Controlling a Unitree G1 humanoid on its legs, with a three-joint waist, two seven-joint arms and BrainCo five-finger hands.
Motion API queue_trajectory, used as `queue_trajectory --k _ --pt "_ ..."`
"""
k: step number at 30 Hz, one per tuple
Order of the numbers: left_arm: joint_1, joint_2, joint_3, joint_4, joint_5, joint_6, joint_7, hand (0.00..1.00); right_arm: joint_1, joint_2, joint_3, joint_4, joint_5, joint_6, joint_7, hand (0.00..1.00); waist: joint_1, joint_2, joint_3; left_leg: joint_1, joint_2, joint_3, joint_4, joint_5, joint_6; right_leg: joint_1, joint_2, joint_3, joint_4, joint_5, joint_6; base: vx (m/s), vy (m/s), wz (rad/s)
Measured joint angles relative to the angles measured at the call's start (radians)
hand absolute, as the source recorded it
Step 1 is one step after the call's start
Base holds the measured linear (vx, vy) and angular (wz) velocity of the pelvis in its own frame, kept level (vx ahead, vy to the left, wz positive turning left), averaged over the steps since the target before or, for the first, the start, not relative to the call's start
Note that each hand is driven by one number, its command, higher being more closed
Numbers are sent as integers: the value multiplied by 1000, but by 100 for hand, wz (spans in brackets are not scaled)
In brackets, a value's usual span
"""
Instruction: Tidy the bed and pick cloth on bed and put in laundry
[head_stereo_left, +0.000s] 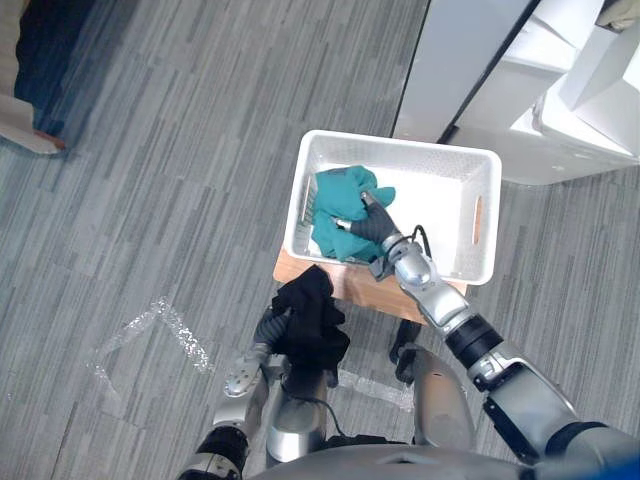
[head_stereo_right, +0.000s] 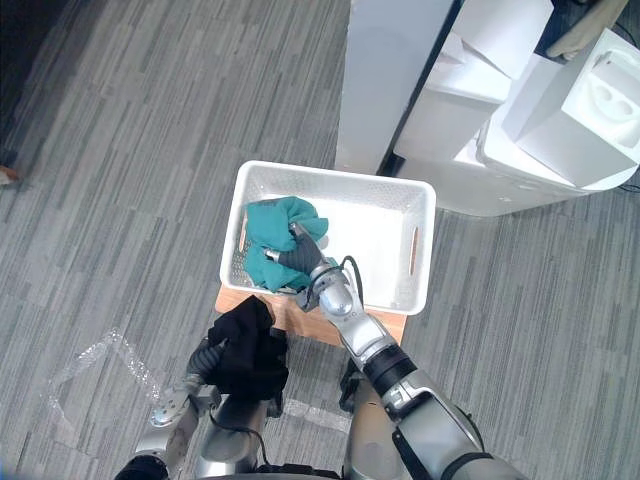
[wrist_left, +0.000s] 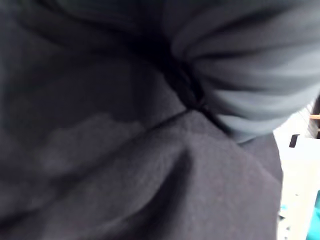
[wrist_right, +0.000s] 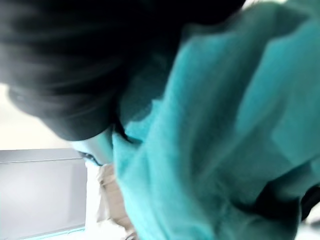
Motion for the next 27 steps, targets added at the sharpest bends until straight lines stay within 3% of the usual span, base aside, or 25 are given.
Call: queue_trajectory --k 9,12,14,17,22,27 --pt "14 26 7 -28 125 8 -7 100 -28 -69 8 13 -22 16 67 0 16 -12 -3 83 14 6 -2 -17 -15 100 19 4 -38 -13 6 9 -6 -2" --pt "44 43 15 -33 157 22 -10 100 -17 -73 9 12 -55 31 81 0 20 -41 -20 111 22 9 -1 -21 -12 144 36 3 -80 -4 11 51 -23 -4" --pt "77 63 17 -33 185 25 -19 100 42 -68 10 4 -60 32 107 0 22 -85 -51 147 23 11 -1 -31 -21 202 50 0 -129 8 15 122 -12 -1" --pt "98 76 18 -33 208 45 -32 100 103 -69 18 -13 -70 44 134 0 22 -124 -100 170 23 17 -1 -41 -26 253 58 -3 -192 28 22 120 -5 0" --pt "122 76 24 -33 238 59 -46 100 155 -71 20 -31 -123 93 135 0 17 -125 -155 213 20 67 -1 -52 -30 316 61 11 -257 57 30 44 15 -10" --pt "179 75 47 -30 261 57 -47 100 268 -117 -56 -130 -136 108 136 0 3 -126 -195 246 22 99 -7 -67 -26 343 73 40 -287 71 29 -4 8 -18"
